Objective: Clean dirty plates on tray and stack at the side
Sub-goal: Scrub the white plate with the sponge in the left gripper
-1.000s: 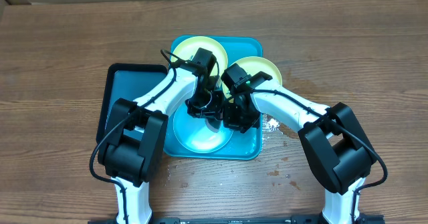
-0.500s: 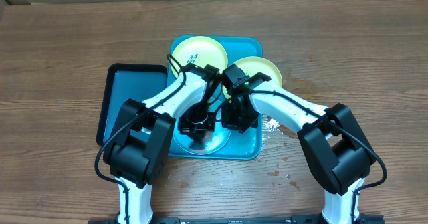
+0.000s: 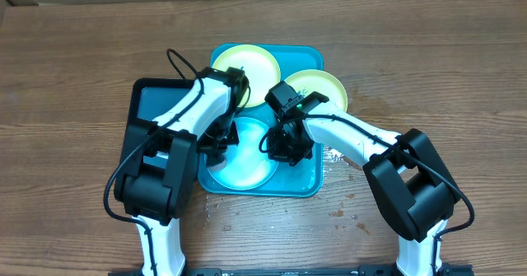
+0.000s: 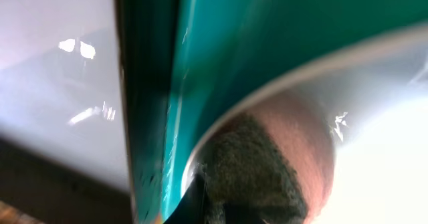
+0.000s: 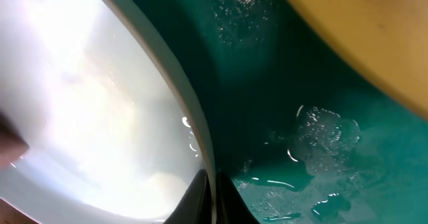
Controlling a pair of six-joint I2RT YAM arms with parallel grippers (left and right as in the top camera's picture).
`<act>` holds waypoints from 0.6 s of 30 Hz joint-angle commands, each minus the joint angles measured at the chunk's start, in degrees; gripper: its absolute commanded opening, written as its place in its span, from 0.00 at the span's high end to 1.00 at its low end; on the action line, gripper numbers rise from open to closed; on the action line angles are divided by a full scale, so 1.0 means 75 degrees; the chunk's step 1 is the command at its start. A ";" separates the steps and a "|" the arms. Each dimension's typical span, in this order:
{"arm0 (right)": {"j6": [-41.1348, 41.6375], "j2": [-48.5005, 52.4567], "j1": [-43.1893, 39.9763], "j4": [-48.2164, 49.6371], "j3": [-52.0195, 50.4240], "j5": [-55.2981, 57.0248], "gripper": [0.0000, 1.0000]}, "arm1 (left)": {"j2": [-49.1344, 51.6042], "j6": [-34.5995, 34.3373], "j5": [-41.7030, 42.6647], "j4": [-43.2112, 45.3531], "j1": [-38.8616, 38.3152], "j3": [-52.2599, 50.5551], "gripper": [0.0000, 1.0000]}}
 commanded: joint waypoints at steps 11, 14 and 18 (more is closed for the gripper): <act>-0.0067 0.0137 -0.0111 -0.0172 -0.0093 0.0571 0.96 | 0.0195 0.1393 0.3692 0.3678 0.0157 0.0192 0.96; -0.0064 0.0137 -0.0111 -0.0175 -0.0093 0.0571 0.96 | 0.0195 0.1413 0.4004 0.3960 0.0157 0.0192 0.96; -0.0067 0.0137 -0.0111 -0.0201 -0.0093 0.0568 0.96 | 0.0149 0.1696 0.4092 0.3622 0.0233 0.0254 0.96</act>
